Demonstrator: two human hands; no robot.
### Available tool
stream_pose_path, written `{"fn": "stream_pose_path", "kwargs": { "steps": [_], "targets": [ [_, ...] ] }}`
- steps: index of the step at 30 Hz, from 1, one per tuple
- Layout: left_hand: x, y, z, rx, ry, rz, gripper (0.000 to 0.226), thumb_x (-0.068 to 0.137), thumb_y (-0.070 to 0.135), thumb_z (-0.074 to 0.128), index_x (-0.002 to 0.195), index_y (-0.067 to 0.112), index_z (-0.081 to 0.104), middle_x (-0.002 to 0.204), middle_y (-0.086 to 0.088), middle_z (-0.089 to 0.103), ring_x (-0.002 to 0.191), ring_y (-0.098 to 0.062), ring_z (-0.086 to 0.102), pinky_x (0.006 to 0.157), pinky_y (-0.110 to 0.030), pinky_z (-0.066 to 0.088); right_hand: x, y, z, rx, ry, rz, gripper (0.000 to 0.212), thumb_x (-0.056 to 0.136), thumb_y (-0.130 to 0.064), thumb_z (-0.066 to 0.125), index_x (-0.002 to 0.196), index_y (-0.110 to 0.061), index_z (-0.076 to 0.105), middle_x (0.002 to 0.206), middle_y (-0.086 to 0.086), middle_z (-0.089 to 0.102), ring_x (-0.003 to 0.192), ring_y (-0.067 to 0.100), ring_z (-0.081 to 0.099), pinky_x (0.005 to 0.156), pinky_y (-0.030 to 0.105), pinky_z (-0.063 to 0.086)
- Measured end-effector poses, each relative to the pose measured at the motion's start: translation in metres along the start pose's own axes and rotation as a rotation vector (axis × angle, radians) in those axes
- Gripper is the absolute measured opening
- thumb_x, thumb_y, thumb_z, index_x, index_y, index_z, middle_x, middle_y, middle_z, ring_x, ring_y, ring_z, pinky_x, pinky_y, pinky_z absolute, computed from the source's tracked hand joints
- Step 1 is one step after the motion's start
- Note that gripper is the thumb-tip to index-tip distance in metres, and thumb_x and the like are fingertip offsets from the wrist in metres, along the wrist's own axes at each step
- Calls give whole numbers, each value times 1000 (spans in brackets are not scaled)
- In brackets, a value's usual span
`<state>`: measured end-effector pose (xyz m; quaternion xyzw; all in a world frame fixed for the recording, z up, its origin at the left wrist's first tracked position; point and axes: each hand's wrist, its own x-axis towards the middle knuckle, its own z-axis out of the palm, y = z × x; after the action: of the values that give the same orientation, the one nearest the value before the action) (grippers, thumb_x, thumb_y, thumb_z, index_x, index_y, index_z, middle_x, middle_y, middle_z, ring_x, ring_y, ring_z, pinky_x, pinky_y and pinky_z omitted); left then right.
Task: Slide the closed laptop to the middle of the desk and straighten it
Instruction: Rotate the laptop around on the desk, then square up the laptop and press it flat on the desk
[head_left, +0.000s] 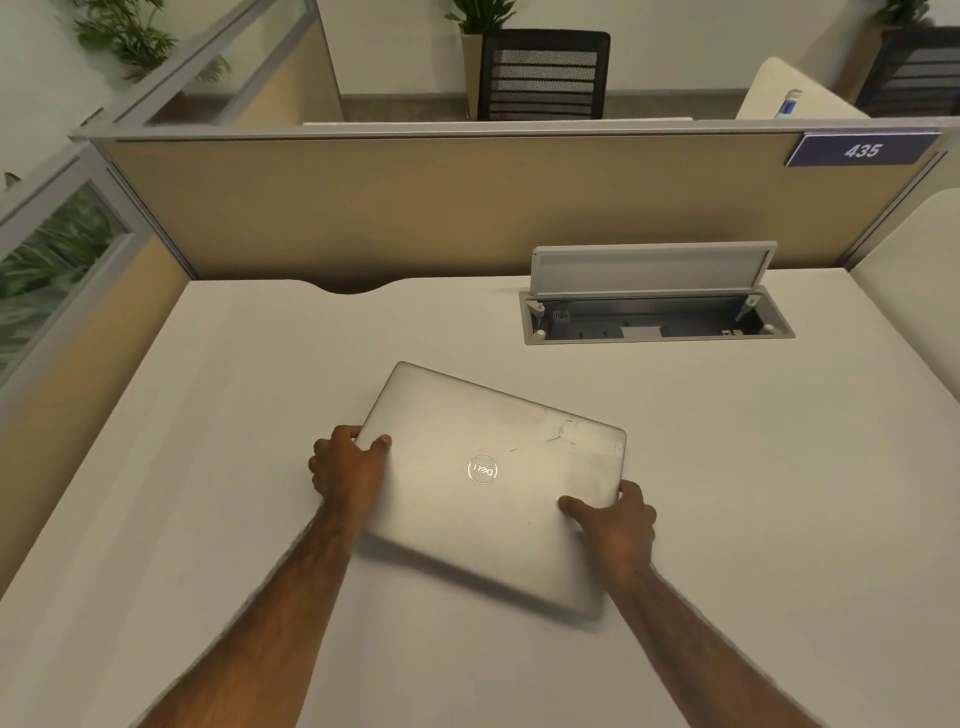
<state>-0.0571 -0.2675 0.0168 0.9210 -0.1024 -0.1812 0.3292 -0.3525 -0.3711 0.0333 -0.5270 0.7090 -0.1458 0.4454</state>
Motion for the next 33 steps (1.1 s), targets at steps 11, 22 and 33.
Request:
{"fn": "stream_pose_path", "kwargs": {
  "steps": [11, 22, 33],
  "targets": [
    [-25, -12, -8, -89, 53, -87, 43, 86, 35, 70, 123, 14, 60, 129, -17, 56, 122, -40, 49, 101, -51, 48, 28, -16, -4, -54, -37, -111, 90, 60, -52, 86, 137, -21, 49, 129, 9, 50, 120, 34, 55, 98, 50, 51],
    [-25, -40, -18, -129, 66, -175, 47, 88, 35, 69, 128, 11, 58, 132, -20, 53, 124, -42, 47, 101, -55, 49, 34, -34, 17, -126, -95, -190, 91, 59, -52, 85, 137, -21, 51, 127, 7, 51, 118, 32, 57, 96, 47, 53],
    [-25, -56, -22, -101, 72, -205, 48, 88, 34, 69, 129, 10, 59, 130, -22, 55, 122, -43, 50, 101, -54, 49, 41, -34, 34, -178, -131, -208, 88, 57, -54, 84, 133, -21, 53, 123, 6, 53, 112, 31, 61, 93, 49, 55]
  ]
}}
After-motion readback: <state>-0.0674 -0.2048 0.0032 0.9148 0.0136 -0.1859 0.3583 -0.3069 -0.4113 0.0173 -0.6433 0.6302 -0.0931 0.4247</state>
